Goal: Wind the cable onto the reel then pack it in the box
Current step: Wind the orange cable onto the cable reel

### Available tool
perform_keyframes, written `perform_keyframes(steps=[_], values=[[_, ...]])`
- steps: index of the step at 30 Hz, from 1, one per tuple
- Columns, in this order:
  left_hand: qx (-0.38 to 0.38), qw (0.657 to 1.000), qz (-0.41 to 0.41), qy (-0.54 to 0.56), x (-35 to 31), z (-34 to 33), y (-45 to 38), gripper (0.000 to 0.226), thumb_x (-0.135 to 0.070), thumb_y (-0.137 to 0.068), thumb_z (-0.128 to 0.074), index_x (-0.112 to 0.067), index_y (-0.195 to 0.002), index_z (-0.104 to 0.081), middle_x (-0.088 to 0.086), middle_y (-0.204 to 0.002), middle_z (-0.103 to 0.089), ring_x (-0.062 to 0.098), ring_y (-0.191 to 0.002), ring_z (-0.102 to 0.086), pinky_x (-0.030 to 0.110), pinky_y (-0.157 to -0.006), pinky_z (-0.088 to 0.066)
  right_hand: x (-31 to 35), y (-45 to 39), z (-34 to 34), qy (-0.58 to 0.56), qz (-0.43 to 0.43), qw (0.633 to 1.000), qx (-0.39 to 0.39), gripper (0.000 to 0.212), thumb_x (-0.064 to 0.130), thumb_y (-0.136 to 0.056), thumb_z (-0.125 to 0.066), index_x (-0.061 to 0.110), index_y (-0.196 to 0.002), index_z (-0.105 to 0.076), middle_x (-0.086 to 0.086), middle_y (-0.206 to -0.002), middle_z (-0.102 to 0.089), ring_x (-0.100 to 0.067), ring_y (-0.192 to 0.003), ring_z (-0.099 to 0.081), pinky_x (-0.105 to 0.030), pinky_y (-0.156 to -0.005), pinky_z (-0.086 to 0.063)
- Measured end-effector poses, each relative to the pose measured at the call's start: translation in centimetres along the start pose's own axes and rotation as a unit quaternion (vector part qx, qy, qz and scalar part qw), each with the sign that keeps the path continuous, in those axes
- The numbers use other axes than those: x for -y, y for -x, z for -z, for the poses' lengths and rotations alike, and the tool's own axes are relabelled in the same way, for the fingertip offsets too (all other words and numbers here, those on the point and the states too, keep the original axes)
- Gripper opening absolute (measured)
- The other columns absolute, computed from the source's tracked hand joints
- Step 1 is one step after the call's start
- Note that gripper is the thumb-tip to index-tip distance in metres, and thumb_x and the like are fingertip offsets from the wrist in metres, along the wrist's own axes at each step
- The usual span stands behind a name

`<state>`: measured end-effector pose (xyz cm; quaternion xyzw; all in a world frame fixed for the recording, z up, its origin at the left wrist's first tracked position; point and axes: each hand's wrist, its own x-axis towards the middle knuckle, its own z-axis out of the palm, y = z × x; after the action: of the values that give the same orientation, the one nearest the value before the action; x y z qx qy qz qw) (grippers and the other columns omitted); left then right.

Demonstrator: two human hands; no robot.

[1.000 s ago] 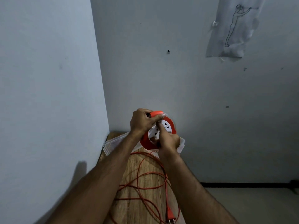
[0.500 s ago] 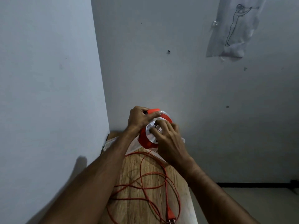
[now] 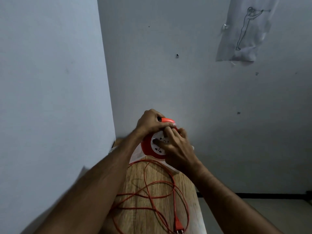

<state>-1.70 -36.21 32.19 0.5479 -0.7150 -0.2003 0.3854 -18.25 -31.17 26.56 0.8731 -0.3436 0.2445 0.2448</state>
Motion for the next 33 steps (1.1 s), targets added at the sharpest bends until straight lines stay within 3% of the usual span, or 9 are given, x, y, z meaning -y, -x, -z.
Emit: perform_keyframes(steps=[6,10,15,20,23,25,26,30,33], values=[[-0.025,0.999,-0.009,0.035,-0.6,0.2,-0.2,0.046,-0.060,-0.068,-0.085,-0.016,-0.079,-0.082,-0.002,-0.068,-0.076,0.014,-0.064,-0.073,0.039,-0.066,-0.063,1.3,-0.7,-0.5,-0.093,-0.168,0.979,-0.073,0.047,0.033,-0.077,-0.068,0.008,-0.118,-0.069,-0.014,-0.098,-0.075,-0.028,-0.075,-0.072,-0.038,-0.076,-0.061],[-0.025,0.999,-0.008,0.028,-0.4,-0.1,0.1,0.041,-0.057,-0.069,-0.086,-0.017,-0.077,-0.081,-0.005,-0.067,-0.074,0.009,-0.062,-0.072,0.029,-0.062,-0.061,3.3,-1.3,-0.5,-0.208,-0.323,0.917,-0.106,0.051,0.040,-0.081,-0.079,0.008,-0.119,-0.066,-0.004,-0.085,-0.073,-0.016,-0.062,-0.067,-0.020,-0.060,-0.053],[-0.043,0.999,0.002,0.019,0.2,-0.8,0.4,0.042,-0.059,-0.070,-0.084,-0.017,-0.075,-0.080,-0.006,-0.064,-0.073,0.007,-0.058,-0.071,0.024,-0.057,-0.056,5.1,-2.6,-0.6,-0.389,-0.565,0.712,-0.151,0.037,0.042,-0.082,-0.081,0.014,-0.098,-0.063,0.007,-0.082,-0.068,-0.004,-0.071,-0.067,-0.007,-0.053,-0.046],[-0.040,0.999,0.012,-0.009,1.1,-1.3,0.8,0.045,-0.060,-0.070,-0.083,-0.018,-0.084,-0.082,-0.009,-0.071,-0.074,0.004,-0.061,-0.070,0.020,-0.058,-0.054,5.7,-3.0,-1.3,-0.590,-0.681,0.417,-0.118,0.041,0.040,-0.083,-0.082,0.012,-0.106,-0.063,-0.008,-0.100,-0.074,-0.027,-0.090,-0.075,-0.047,-0.077,-0.065],[-0.020,0.999,0.028,0.010,1.8,-1.6,1.2,0.044,-0.057,-0.071,-0.084,-0.015,-0.083,-0.081,-0.004,-0.071,-0.075,0.008,-0.061,-0.071,0.026,-0.061,-0.059,5.7,-2.4,-0.5,-0.630,-0.682,0.354,-0.108,0.042,0.032,-0.083,-0.084,0.010,-0.111,-0.061,-0.015,-0.101,-0.075,-0.034,-0.086,-0.076,-0.049,-0.074,-0.065],[-0.021,0.998,0.042,0.034,2.1,-1.7,1.3,0.044,-0.055,-0.073,-0.085,-0.011,-0.074,-0.079,0.000,-0.064,-0.073,0.012,-0.055,-0.069,0.025,-0.056,-0.055,6.0,-1.7,-0.6,-0.615,-0.677,0.389,-0.111,0.031,0.026,-0.086,-0.082,0.008,-0.102,-0.062,-0.017,-0.093,-0.076,-0.033,-0.075,-0.077,-0.047,-0.066,-0.065],[-0.024,0.998,0.048,0.041,2.2,-1.7,1.4,0.045,-0.054,-0.073,-0.085,-0.009,-0.072,-0.079,0.002,-0.062,-0.072,0.015,-0.053,-0.068,0.025,-0.053,-0.051,6.3,-1.4,-0.5,-0.592,-0.661,0.443,-0.128,0.025,0.025,-0.087,-0.080,0.009,-0.097,-0.063,-0.016,-0.090,-0.076,-0.031,-0.072,-0.077,-0.047,-0.065,-0.065],[-0.022,0.996,0.061,0.055,2.7,-1.7,1.5,0.046,-0.054,-0.071,-0.086,-0.009,-0.070,-0.078,0.000,-0.057,-0.069,0.017,-0.050,-0.065,0.027,-0.053,-0.050,6.0,0.7,-0.7,-0.327,-0.416,0.823,-0.205,0.018,0.011,-0.086,-0.078,0.015,-0.093,-0.062,-0.002,-0.085,-0.069,-0.015,-0.077,-0.069,-0.026,-0.070,-0.058],[-0.019,0.996,0.063,0.055,3.0,-1.5,1.5,0.046,-0.053,-0.073,-0.086,-0.008,-0.070,-0.077,0.000,-0.057,-0.067,0.013,-0.051,-0.061,0.026,-0.055,-0.050,5.1,1.6,-1.3,-0.182,-0.194,0.956,-0.122,0.028,0.006,-0.081,-0.078,0.012,-0.106,-0.067,-0.009,-0.110,-0.066,-0.023,-0.101,-0.064,-0.035,-0.087,-0.054]])
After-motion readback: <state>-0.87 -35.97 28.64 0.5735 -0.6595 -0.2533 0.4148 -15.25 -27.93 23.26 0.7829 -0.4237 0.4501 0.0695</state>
